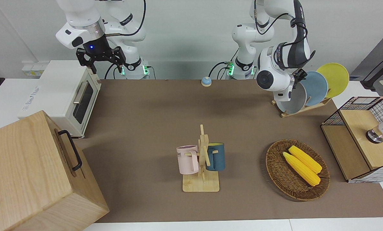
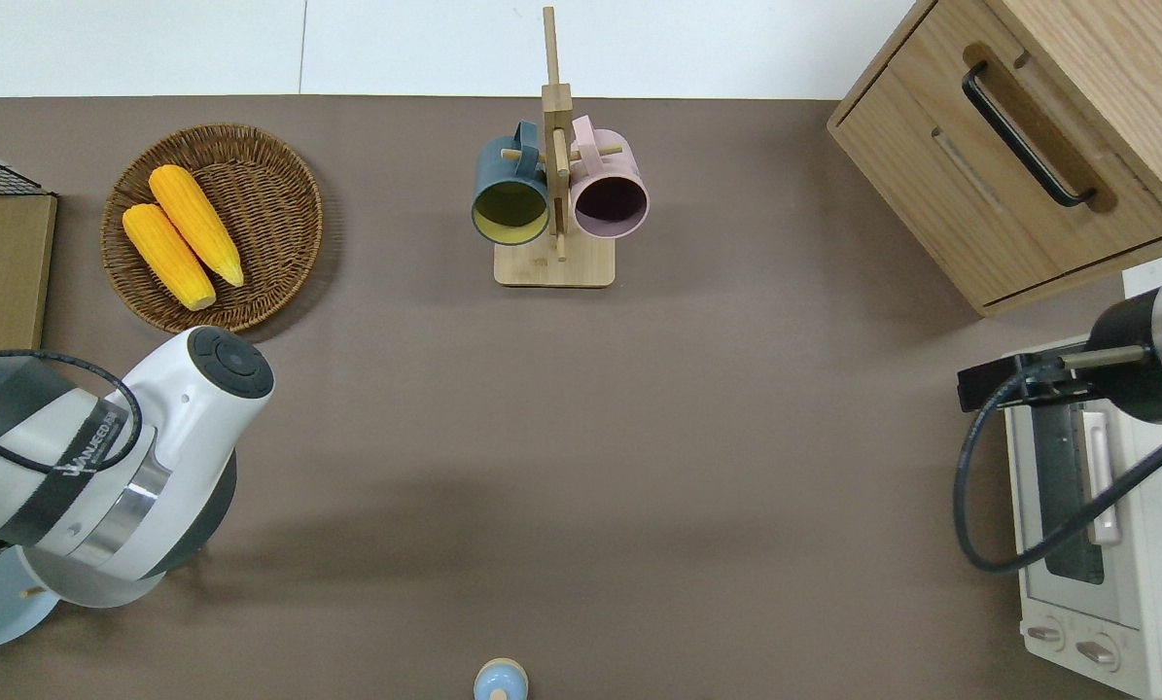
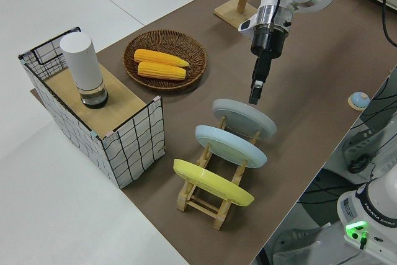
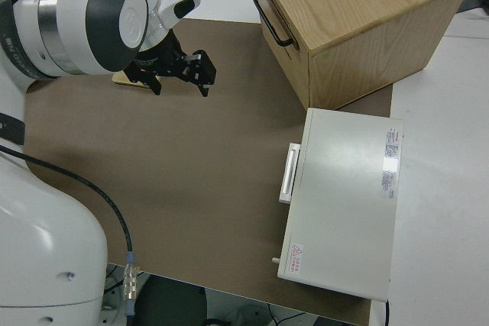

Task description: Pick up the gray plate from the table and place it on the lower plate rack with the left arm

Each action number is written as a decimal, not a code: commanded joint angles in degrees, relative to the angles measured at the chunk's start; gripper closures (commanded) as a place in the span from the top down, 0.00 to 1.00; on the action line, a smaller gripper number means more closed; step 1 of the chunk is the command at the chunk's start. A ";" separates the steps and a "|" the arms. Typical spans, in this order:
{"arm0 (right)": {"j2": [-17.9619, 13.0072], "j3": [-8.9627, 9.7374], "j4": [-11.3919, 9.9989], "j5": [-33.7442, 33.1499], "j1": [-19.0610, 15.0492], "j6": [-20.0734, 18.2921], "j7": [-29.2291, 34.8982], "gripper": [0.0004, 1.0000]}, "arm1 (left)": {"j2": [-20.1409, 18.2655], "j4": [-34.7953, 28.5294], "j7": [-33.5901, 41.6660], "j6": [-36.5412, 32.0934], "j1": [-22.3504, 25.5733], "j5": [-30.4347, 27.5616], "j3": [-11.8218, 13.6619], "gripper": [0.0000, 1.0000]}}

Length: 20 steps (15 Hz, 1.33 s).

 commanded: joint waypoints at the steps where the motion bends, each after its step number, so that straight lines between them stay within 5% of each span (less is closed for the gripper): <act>1: -0.14 0.38 0.35 0.43 -0.41 -0.83 0.01 0.99 | 0.41 2.28 -0.12 -1.11 -0.70 0.42 0.28 1.00; 9: -0.14 0.38 0.35 0.43 -0.41 -0.83 -0.08 0.99 | 0.50 12.55 0.67 -1.02 -0.53 -10.10 0.36 1.00; 20: -0.14 0.29 0.35 0.43 -0.41 -0.83 0.01 0.99 | -0.55 24.79 22.45 -0.58 -0.09 -32.18 1.24 0.99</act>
